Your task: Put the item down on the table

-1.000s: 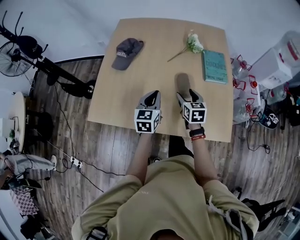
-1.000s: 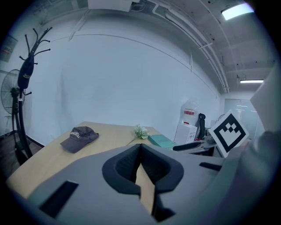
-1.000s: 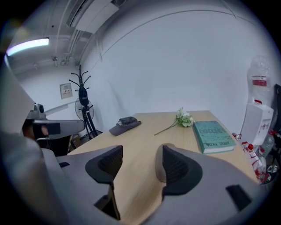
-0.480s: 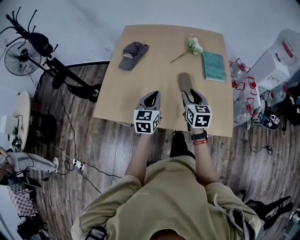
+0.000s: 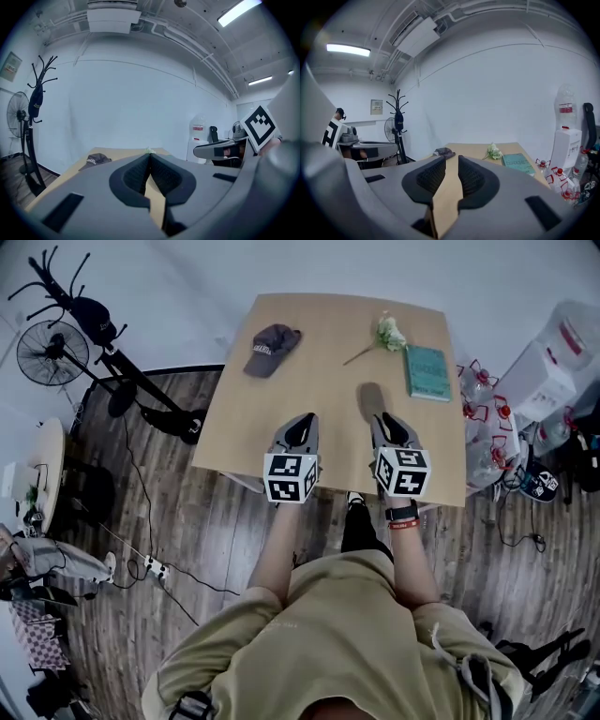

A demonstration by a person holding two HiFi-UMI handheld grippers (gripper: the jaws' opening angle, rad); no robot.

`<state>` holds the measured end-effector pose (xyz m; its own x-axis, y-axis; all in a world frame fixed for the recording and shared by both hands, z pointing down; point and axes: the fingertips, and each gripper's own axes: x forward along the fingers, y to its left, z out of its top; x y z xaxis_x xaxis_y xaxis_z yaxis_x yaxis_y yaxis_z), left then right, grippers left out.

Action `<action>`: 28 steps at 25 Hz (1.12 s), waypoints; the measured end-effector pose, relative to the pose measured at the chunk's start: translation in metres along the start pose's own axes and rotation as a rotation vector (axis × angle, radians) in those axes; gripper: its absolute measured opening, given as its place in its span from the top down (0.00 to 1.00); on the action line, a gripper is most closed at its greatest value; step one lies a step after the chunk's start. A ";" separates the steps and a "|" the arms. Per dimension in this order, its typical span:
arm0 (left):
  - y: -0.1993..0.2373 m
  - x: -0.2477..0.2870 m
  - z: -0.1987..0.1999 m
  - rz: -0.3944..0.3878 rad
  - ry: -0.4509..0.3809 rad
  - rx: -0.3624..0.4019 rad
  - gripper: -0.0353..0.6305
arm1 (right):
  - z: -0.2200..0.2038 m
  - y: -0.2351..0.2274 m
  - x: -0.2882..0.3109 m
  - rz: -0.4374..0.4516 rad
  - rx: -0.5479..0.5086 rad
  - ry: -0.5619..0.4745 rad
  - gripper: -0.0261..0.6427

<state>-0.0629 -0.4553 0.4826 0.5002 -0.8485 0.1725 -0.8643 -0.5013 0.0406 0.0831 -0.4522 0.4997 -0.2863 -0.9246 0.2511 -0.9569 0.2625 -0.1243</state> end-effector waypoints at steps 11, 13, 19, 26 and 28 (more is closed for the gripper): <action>-0.017 -0.028 0.027 -0.023 -0.072 0.025 0.91 | 0.027 0.016 -0.033 -0.008 0.016 -0.119 0.91; -0.019 -0.030 0.028 -0.025 -0.079 0.032 0.91 | 0.029 0.018 -0.037 -0.006 0.018 -0.134 0.91; -0.024 -0.033 0.028 -0.029 -0.086 0.030 0.91 | 0.031 0.014 -0.044 -0.023 -0.005 -0.144 0.94; -0.029 -0.031 0.028 -0.028 -0.092 0.033 0.91 | 0.028 0.008 -0.048 -0.027 -0.003 -0.139 0.94; -0.028 -0.029 0.027 -0.028 -0.090 0.030 0.91 | 0.027 0.008 -0.045 -0.027 -0.003 -0.135 0.94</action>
<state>-0.0520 -0.4214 0.4496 0.5283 -0.8450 0.0827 -0.8484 -0.5291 0.0142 0.0895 -0.4162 0.4614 -0.2515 -0.9601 0.1226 -0.9643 0.2379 -0.1160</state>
